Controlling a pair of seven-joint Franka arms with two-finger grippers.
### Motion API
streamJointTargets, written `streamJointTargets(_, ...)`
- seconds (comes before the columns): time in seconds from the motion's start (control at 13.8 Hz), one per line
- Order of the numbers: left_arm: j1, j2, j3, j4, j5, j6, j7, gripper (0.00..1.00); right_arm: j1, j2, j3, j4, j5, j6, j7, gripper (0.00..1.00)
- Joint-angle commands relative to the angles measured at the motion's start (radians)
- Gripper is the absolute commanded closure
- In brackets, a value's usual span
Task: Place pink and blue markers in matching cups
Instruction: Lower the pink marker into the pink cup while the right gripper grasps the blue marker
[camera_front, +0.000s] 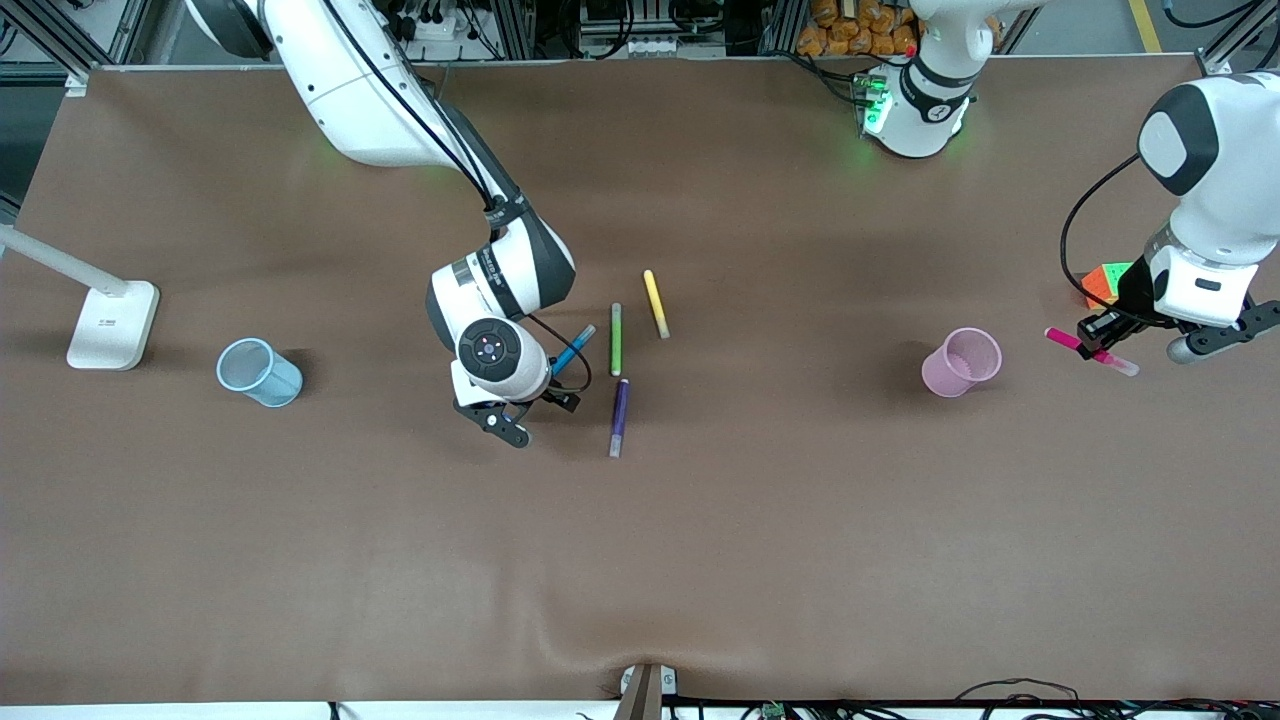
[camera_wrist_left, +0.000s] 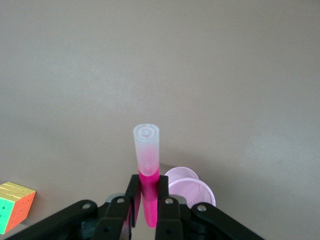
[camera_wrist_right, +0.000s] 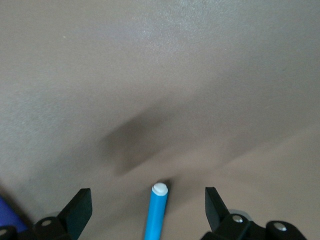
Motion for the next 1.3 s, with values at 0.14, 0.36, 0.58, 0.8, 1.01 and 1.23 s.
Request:
streamJointTargets(0.14, 0.015, -0.015, -0.01, -0.026, 0.013, 0.057, 0.01, 1.0, 0.021, -0.001, -0.009, -0.046, 0.011, 0.038, 0.015, 0.35)
streamJointTargets(0.36, 0.015, -0.013, -0.01, -0.053, 0.013, 0.112, 0.01, 1.0, 0.024, 0.001, -0.009, -0.048, 0.011, 0.045, 0.015, 0.66)
streamJointTargets(0.58, 0.013, -0.01, -0.01, -0.099, 0.013, 0.206, 0.009, 1.0, 0.032, 0.008, -0.009, -0.048, 0.012, 0.047, 0.017, 0.77)
streamJointTargets(0.8, 0.006, -0.013, -0.016, -0.115, 0.009, 0.223, -0.005, 1.0, 0.033, 0.011, -0.009, -0.05, 0.012, 0.053, 0.02, 0.73)
streamJointTargets(1.01, 0.01, -0.027, -0.065, -0.151, 0.006, 0.226, -0.02, 1.0, 0.035, 0.01, -0.007, -0.048, 0.012, 0.052, 0.02, 1.0)
streamJointTargets(1.23, 0.007, -0.039, -0.117, -0.193, 0.003, 0.249, -0.106, 1.0, 0.021, 0.001, -0.009, -0.039, 0.009, 0.038, 0.0, 1.0)
